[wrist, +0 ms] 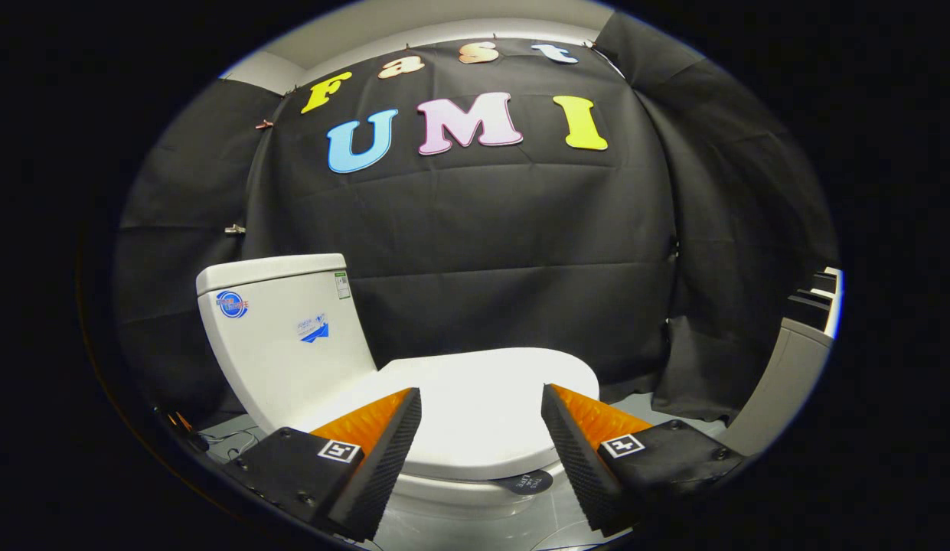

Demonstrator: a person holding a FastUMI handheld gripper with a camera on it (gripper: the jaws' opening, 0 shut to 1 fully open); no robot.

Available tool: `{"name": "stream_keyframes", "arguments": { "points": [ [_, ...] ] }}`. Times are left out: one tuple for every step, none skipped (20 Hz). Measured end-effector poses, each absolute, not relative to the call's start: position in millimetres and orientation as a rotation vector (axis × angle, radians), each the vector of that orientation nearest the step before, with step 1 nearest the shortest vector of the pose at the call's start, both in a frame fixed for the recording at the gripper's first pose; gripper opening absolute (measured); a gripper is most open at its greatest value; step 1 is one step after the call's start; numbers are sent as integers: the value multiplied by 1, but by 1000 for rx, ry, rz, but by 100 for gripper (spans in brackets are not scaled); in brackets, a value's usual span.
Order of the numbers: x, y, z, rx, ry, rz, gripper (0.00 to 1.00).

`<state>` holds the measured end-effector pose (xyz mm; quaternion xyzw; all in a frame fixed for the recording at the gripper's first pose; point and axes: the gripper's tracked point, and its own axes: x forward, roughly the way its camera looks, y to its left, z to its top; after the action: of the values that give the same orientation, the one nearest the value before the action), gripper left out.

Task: Open the toilet lid.

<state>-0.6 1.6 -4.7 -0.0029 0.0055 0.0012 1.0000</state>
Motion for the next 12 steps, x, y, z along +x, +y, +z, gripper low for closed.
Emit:
{"name": "stream_keyframes", "arguments": {
  "points": [
    [0, 1, -4, -5, 11, 2, 98],
    [0, 1, -4, -6, 10, 2, 98],
    [-1, 2, -4, -7, 10, 2, 98],
    [-1, 3, -5, -8, 11, 3, 98],
    [0, 2, -5, -9, 12, 3, 98],
    [-1, 2, -5, -7, 12, 3, 98],
    [-1, 1, -5, -8, 12, 2, 98],
    [0, 1, -5, -6, 13, 2, 98],
    [1, 1, -5, -7, 13, 0, 98],
    [0, 0, -5, -7, 13, 1, 98],
    [0, 1, -5, -7, 13, 1, 98],
    [0, 1, -5, -8, 13, 1, 98]
  ]
}}
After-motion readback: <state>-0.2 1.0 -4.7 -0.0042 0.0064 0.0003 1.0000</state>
